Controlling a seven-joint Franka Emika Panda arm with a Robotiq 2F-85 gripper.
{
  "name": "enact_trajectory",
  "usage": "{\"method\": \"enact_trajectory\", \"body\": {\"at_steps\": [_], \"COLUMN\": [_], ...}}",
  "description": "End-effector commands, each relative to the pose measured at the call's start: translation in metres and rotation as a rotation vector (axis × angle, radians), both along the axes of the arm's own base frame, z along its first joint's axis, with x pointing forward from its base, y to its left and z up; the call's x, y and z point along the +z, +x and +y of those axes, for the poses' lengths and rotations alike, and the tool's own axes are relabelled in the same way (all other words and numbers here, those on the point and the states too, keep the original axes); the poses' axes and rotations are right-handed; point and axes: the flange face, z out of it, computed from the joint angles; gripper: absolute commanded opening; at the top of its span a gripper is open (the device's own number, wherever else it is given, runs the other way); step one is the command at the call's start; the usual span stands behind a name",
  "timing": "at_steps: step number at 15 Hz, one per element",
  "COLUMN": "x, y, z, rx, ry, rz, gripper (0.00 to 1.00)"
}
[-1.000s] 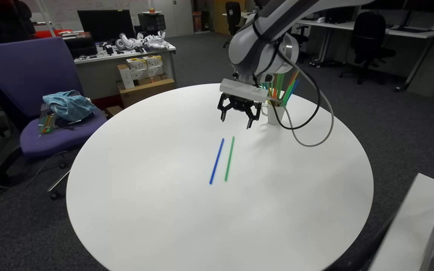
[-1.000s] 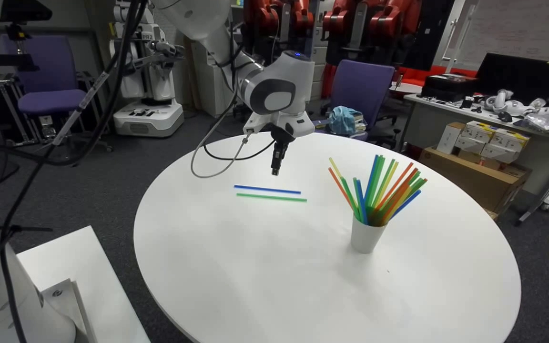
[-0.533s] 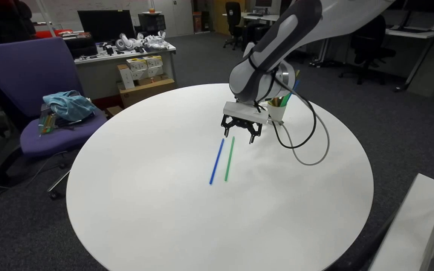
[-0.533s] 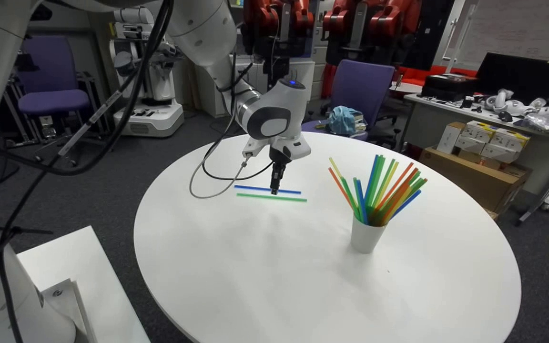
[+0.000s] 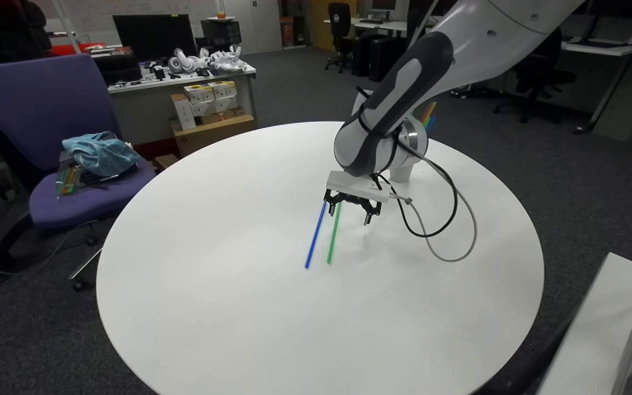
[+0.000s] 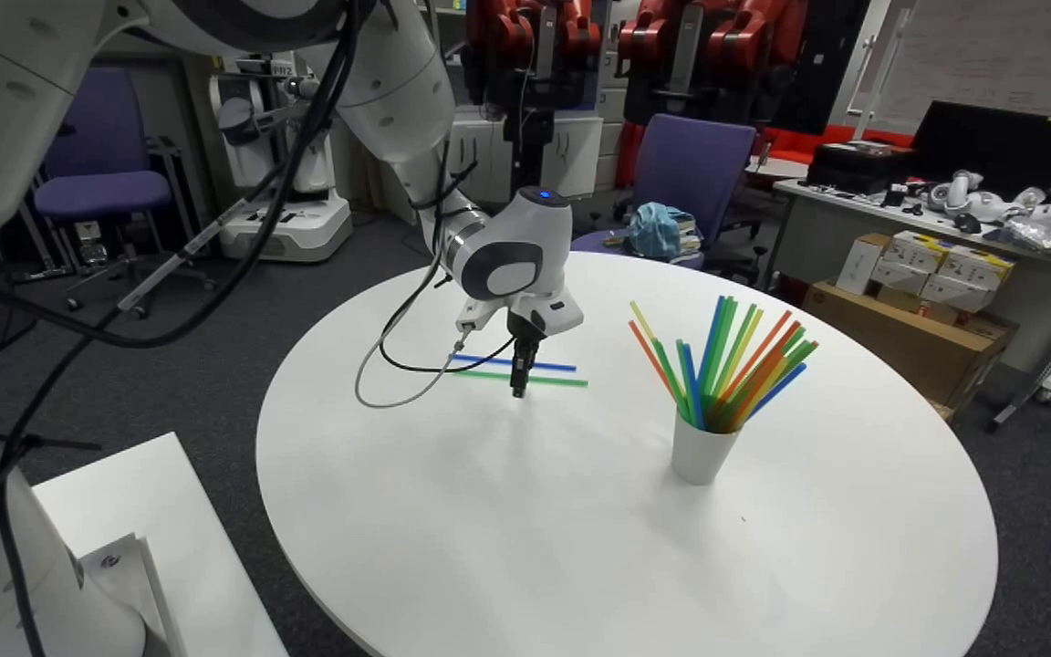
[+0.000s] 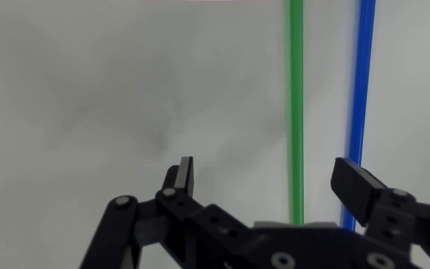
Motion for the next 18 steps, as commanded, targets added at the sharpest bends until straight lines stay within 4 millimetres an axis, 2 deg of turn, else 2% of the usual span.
{"method": "enact_trajectory", "body": {"at_steps": [1,5,12,18], "x": [0.002,-0.001,0.009,0.003], "y": [-0.004,-0.002,0.008,0.006], "z": [0.002,0.005,0.012,0.022], "rx": [0.024,0.022,0.027,0.036], "ry": [-0.023,-0.074,-0.193,-0.214], "rz": [-0.026,-0.047,-0.124,-0.099], "gripper": [1.00,1.00,1.00,1.00]}}
